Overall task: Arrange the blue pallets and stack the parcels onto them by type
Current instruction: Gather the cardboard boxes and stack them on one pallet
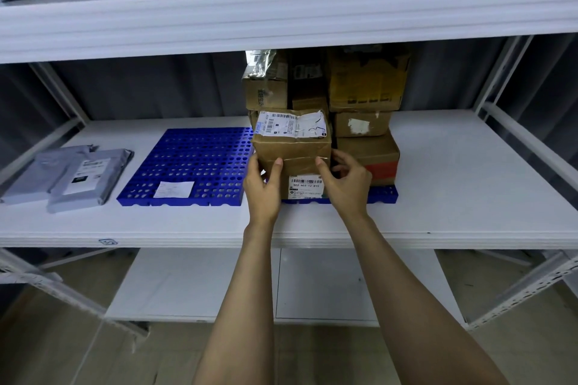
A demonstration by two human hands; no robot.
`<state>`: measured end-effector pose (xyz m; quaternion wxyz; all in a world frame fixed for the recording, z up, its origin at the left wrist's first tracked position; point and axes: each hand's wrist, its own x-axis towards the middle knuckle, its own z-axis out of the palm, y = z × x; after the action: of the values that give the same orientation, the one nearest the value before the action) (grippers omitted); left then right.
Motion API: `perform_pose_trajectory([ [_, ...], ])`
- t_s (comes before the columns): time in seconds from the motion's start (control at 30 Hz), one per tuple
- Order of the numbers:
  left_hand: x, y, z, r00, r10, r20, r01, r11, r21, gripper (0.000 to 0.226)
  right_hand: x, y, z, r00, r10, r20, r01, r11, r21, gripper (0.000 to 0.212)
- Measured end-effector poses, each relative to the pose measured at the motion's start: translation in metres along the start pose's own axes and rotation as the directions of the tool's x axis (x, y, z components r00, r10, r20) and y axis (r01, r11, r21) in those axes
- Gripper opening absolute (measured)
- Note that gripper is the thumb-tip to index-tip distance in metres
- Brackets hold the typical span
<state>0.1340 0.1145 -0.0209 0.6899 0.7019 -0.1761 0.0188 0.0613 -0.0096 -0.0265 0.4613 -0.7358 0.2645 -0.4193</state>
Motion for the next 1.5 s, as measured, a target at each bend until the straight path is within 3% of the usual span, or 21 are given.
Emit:
perform_pose_trajectory([
  [0.47, -0.005, 0.004, 0.000, 1.000, 0.004, -0.018, -0.003, 0.999, 0.046, 0.049, -0.002, 0.006, 0.003, 1.000, -0.016, -0.022, 0.016, 1.000, -0.020, 0.046],
  [1.27, -0.012, 0.002, 0.000, 0.998, 0.015, -0.056, -0.004, 0.981, 0.195, 0.056, -0.010, 0.007, -0.003, 1.000, -0.014, -0.022, 0.013, 0.999, -0.041, 0.031],
  [1.5, -0.018, 0.003, 0.001, 0.997, 0.026, -0.072, -0.010, 0.976, 0.218, 0.061, -0.015, 0.007, -0.006, 0.999, -0.015, -0.042, 0.011, 0.997, -0.074, 0.040],
])
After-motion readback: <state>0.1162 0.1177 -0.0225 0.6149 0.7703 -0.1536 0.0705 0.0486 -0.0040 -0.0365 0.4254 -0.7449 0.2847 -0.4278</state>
